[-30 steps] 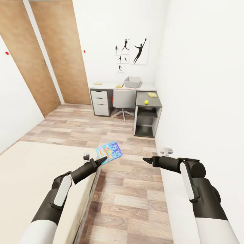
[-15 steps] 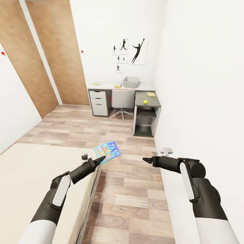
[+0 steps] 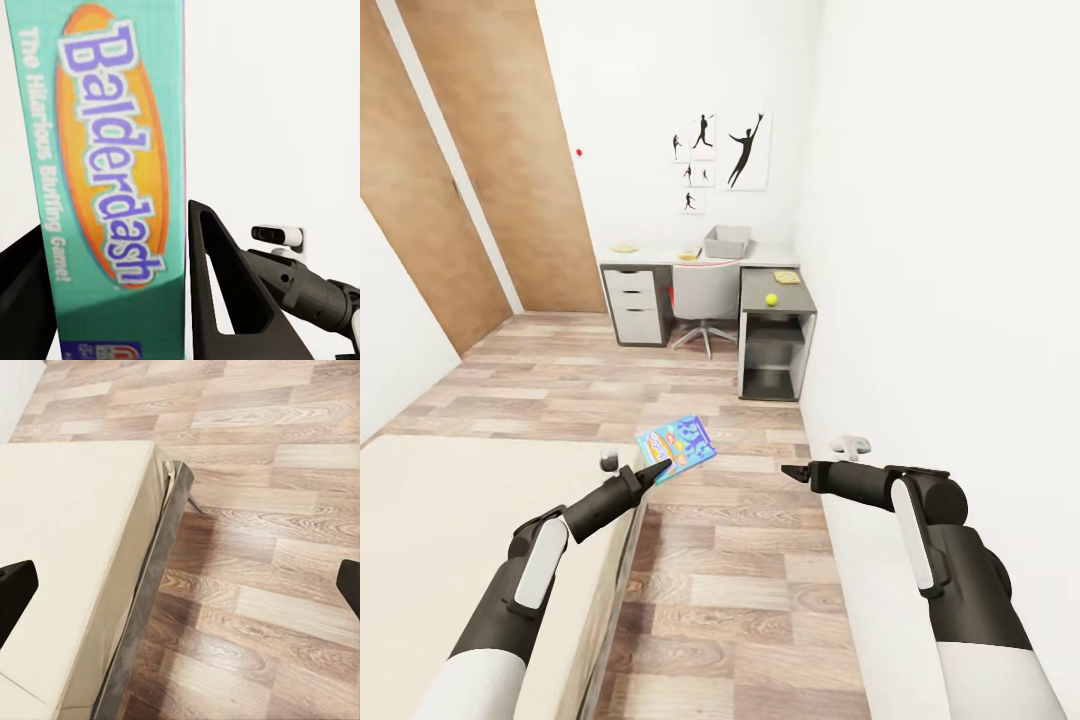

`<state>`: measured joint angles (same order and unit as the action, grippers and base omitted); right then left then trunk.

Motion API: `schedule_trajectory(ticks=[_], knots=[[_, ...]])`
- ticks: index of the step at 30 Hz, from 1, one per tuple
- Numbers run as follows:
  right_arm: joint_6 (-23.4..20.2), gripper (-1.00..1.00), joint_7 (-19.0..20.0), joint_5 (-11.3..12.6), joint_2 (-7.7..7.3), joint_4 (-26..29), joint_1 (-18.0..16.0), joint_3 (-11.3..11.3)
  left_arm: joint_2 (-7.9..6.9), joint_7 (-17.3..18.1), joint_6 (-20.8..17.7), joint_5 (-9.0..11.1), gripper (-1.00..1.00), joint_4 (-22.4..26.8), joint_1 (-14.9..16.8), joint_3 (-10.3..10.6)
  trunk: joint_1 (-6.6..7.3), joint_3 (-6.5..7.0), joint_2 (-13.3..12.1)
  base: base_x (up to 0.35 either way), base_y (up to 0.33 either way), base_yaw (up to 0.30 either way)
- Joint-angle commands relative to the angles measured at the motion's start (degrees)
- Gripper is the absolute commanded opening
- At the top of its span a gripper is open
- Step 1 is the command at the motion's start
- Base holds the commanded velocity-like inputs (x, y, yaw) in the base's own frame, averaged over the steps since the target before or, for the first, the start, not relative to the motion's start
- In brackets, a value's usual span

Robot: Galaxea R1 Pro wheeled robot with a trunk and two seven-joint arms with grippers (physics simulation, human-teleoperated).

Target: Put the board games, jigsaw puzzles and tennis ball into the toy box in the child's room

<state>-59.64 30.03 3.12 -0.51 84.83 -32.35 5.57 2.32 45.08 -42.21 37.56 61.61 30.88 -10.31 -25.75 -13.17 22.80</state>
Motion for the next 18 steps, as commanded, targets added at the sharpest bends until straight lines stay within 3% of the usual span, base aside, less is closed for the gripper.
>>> schedule_trajectory(ticks=[1, 11, 18], knots=[[-0.4, 1.0, -0.1, 0.3, -0.01, 0.0, -0.1, 0.1, 0.05, 0.2, -0.3, 0.1, -1.0, 0.0, 0.0, -0.1, -0.03, -0.11, 0.1, 0.0, 0.001, -0.022], [-0.4, 1.0, 0.1, 0.6, -0.16, 0.1, 0.0, 0.3, 0.05, 0.4, -0.3, 0.1, -1.0, 0.4, -0.3, -0.2, -0.03, -0.11, 0.1, 0.012, 0.0, -0.006], [-0.4, 1.0, 0.2, 0.5, -0.03, 0.2, 0.1, 0.1, 0.05, 0.4, -0.3, 0.1, -1.0, 0.8, -0.4, -0.1, -0.03, -0.11, 0.1, 0.201, -0.055, -0.025]])
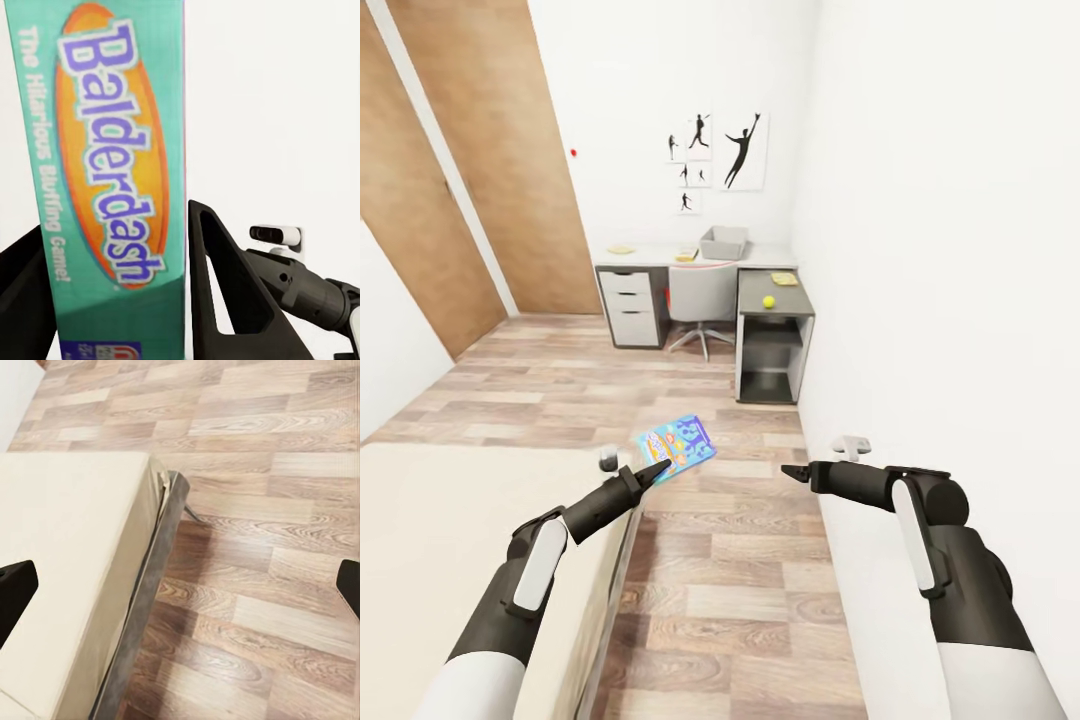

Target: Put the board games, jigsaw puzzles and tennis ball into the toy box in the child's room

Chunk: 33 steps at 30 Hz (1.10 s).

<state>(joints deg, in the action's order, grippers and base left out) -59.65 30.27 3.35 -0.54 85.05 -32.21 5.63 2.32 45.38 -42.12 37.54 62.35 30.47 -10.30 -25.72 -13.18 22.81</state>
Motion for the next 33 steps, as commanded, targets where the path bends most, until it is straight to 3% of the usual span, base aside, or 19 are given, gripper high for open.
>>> schedule_trajectory(ticks=[1, 20, 33], knots=[[-0.4, 1.0, -0.1, 0.3, -0.01, 0.0, -0.1, 0.0, 0.06, 0.1, -0.4, 0.1, -1.0, 0.0, 0.0, -0.1, -0.06, -0.11, 0.1, 0.262, -0.082, -0.097], [-0.4, 1.0, -0.3, -0.2, 0.02, 1.1, 0.5, -0.4, 0.06, 0.1, -0.3, 0.1, -1.0, 0.2, 0.0, -0.1, -0.06, -0.11, 0.1, 0.301, -0.043, -0.039], [-0.4, 1.0, -0.3, -0.1, -0.07, 1.2, 0.6, -2.1, 0.06, 0.2, -0.2, 0.1, -1.0, 0.4, 0.0, -0.1, -0.06, -0.11, 0.1, 0.331, 0.019, -0.001]])
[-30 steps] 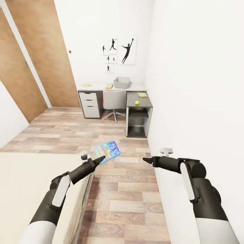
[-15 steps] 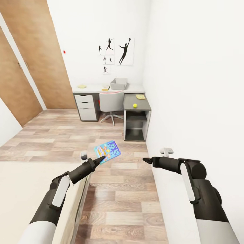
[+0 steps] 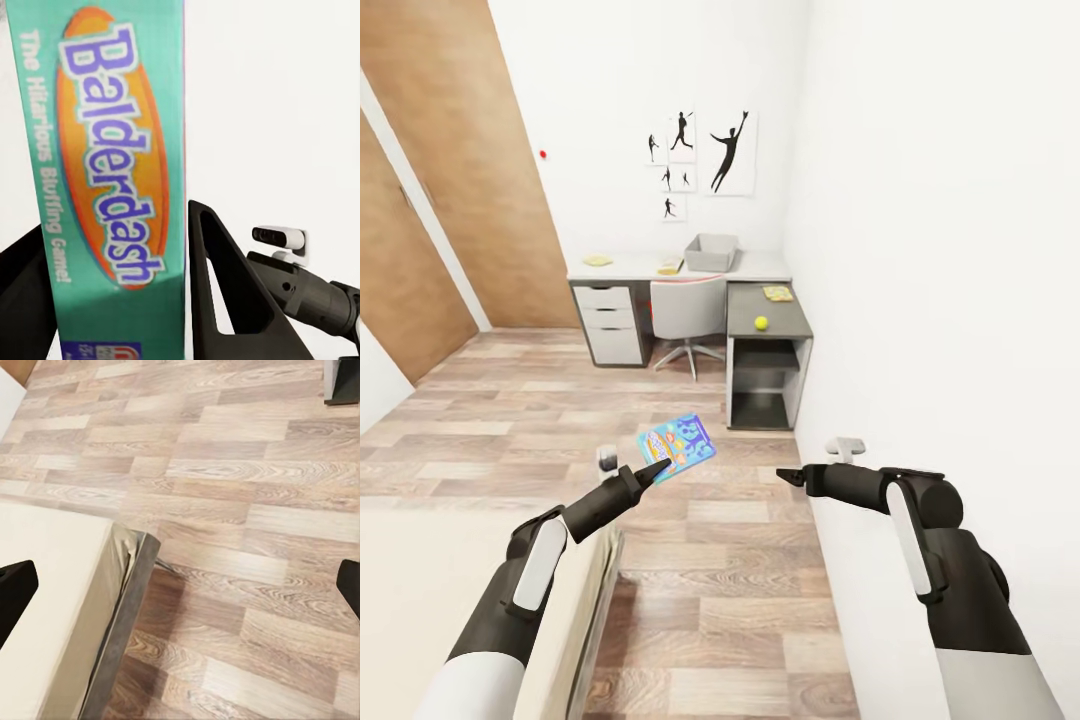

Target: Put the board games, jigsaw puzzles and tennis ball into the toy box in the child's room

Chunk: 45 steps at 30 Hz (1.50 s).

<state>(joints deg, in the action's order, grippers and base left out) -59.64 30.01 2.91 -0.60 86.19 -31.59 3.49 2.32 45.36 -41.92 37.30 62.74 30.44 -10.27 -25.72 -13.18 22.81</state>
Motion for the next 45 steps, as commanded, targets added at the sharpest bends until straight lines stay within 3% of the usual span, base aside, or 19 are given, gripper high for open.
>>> schedule_trajectory(ticks=[1, 45], knots=[[-0.4, 1.0, 0.0, 0.3, -0.04, 0.0, -0.1, 0.0, 0.06, 0.2, -0.4, 0.3, -1.0, 0.0, 0.1, -0.1, -0.07, -0.1, 0.1, 0.333, 0.057, 0.0], [-0.4, 1.0, 0.1, 0.3, 0.01, 0.9, 0.0, -0.6, 0.06, 0.2, -0.4, 0.3, -1.0, 0.1, 0.0, -0.1, -0.07, -0.1, 0.1, 0.333, 0.005, 0.0]])
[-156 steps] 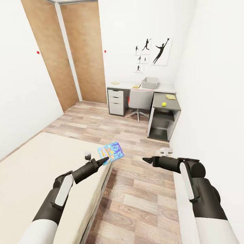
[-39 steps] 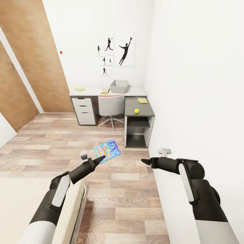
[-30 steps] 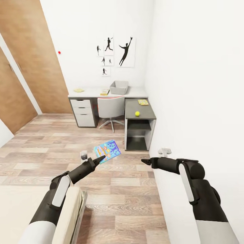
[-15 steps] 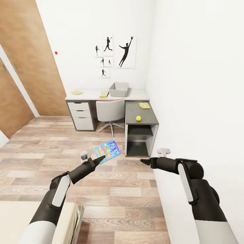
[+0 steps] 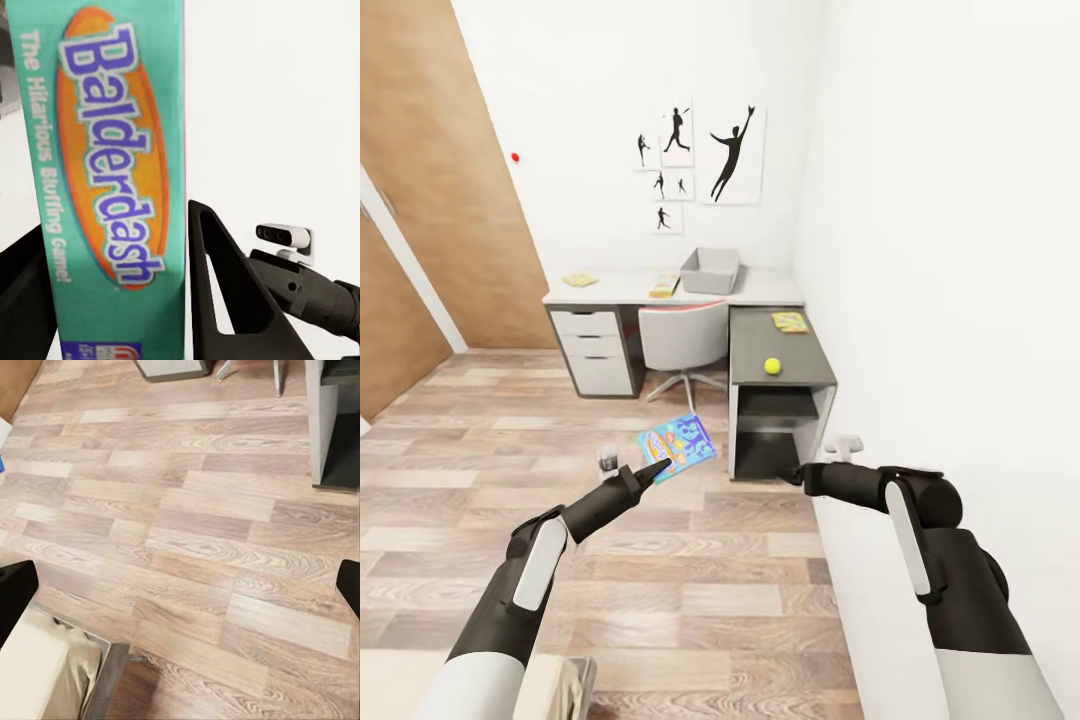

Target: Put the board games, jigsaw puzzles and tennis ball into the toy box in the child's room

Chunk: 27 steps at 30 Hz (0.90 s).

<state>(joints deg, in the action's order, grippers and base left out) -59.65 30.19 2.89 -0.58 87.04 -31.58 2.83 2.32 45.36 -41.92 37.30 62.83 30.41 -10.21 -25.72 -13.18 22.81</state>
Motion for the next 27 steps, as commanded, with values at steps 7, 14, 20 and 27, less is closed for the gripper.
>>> schedule_trajectory(ticks=[7, 14, 20, 27], knots=[[-0.4, 1.0, 0.0, 0.3, 0.03, 0.3, -0.1, 0.1, 0.06, 0.2, -0.4, 0.3, -1.0, 0.0, 0.0, -0.2, -0.07, -0.1, 0.1, 0.333, 0.0, 0.0], [-0.4, 1.0, -0.1, 0.3, 0.01, 0.3, -0.1, 0.1, 0.06, 0.1, -0.4, 0.3, -1.0, 0.0, 0.0, -0.2, -0.07, -0.1, 0.1, 0.333, 0.0, 0.0], [-0.4, 1.0, 0.0, 0.3, -0.03, 0.3, 0.0, 0.1, 0.06, 0.2, -0.4, 0.3, -1.0, 0.0, 0.0, -0.2, -0.07, -0.1, 0.1, 0.333, 0.0, 0.0], [-0.4, 1.0, -0.1, 0.3, -0.15, 0.8, 0.0, 0.1, 0.06, 0.2, -0.4, 0.3, -1.0, 0.0, 0.0, -0.2, -0.07, -0.1, 0.1, 0.333, 0.0, 0.0]])
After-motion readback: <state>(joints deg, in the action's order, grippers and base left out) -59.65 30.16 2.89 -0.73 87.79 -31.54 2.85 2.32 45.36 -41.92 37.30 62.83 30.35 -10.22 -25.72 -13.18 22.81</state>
